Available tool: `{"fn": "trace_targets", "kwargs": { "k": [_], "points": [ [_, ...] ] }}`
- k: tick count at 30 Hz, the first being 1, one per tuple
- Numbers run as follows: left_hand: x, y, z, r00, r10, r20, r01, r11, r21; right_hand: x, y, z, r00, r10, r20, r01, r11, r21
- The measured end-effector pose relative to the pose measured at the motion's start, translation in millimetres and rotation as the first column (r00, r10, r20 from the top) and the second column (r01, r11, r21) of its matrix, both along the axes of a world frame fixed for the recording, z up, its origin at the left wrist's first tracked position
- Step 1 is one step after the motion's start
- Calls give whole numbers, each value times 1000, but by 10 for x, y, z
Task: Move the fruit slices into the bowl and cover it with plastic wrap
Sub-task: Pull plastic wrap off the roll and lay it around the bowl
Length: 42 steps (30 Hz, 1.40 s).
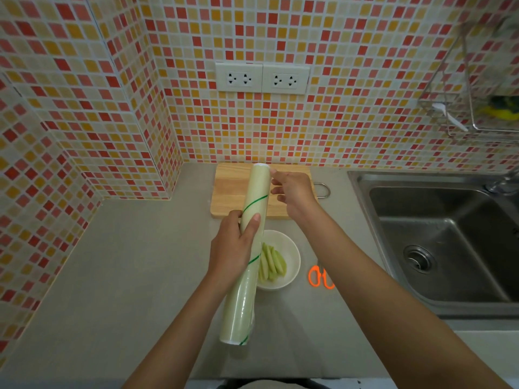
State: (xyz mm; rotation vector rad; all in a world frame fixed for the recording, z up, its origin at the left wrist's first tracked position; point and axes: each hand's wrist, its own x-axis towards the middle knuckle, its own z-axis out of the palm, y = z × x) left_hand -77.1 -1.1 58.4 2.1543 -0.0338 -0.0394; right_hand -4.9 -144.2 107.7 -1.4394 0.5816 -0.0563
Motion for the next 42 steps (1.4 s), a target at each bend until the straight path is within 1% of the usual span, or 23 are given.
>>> {"fn": "trace_targets", "kwargs": {
  "k": [3,6,9,11,12,14,17,18,21,23,25,28,29,32,34,36,38,39,40,42],
  "points": [
    [-14,23,-5,1000,16,0,-16,1000,-19,18,-55,-22,1000,5,6,-5,999,53],
    [6,43,6,999,32,3,-31,998,-51,-23,-60,-39,999,9,-31,-7,998,65],
    [18,32,15,1000,31,4,-31,998,-54,-124,29,-92,988,141,-57,-141,990,4],
    [15,25,11,999,32,2,-32,997,-75,-174,79,-140,977,213,-23,-213,976,-47],
    [13,23,6,999,34,0,-34,995,-90,-185,87,-153,976,217,6,-216,975,-59],
    [8,23,4,999,40,-7,-40,992,-120,-187,82,-152,984,173,33,-171,984,-49],
    [33,8,17,999,39,-9,-40,989,-139,-191,80,-138,994,107,21,-108,993,49],
    [47,1,22,999,38,-10,-40,989,-142,-200,88,-141,994,109,11,-109,993,40],
    [86,-9,47,999,40,-5,-40,987,-153,-246,149,-185,982,190,-15,-190,972,-136],
    [104,-14,60,999,38,7,-37,987,-155,-267,175,-216,976,218,-13,-215,953,-215],
    [120,-24,82,999,38,7,-36,985,-171,-270,153,-216,981,193,6,-187,957,-220],
    [154,-37,115,999,33,-15,-35,977,-210,-276,103,-209,991,134,29,-129,983,-134],
    [162,-44,125,999,33,-18,-37,976,-215,-301,115,-218,990,135,31,-129,982,-136],
    [180,-61,139,999,35,-18,-39,970,-239,-402,231,-293,976,218,17,-205,940,-274],
    [199,-57,143,999,36,-21,-40,970,-241,-441,260,-350,967,249,50,-219,916,-336],
    [229,-18,141,999,49,-22,-53,973,-226,-428,176,-343,979,183,90,-145,935,-324],
    [264,51,131,997,74,-35,-80,971,-224,-394,15,-293,995,50,82,-30,972,-234],
    [279,84,125,996,85,-41,-92,970,-227,-379,-61,-266,997,9,71,3,984,-176],
    [290,110,120,995,91,-43,-98,969,-225,-369,-112,-248,999,4,52,3,990,-139],
    [295,124,124,996,85,-37,-91,973,-211,-368,-120,-215,996,81,-27,-84,991,-106]
  ]
}}
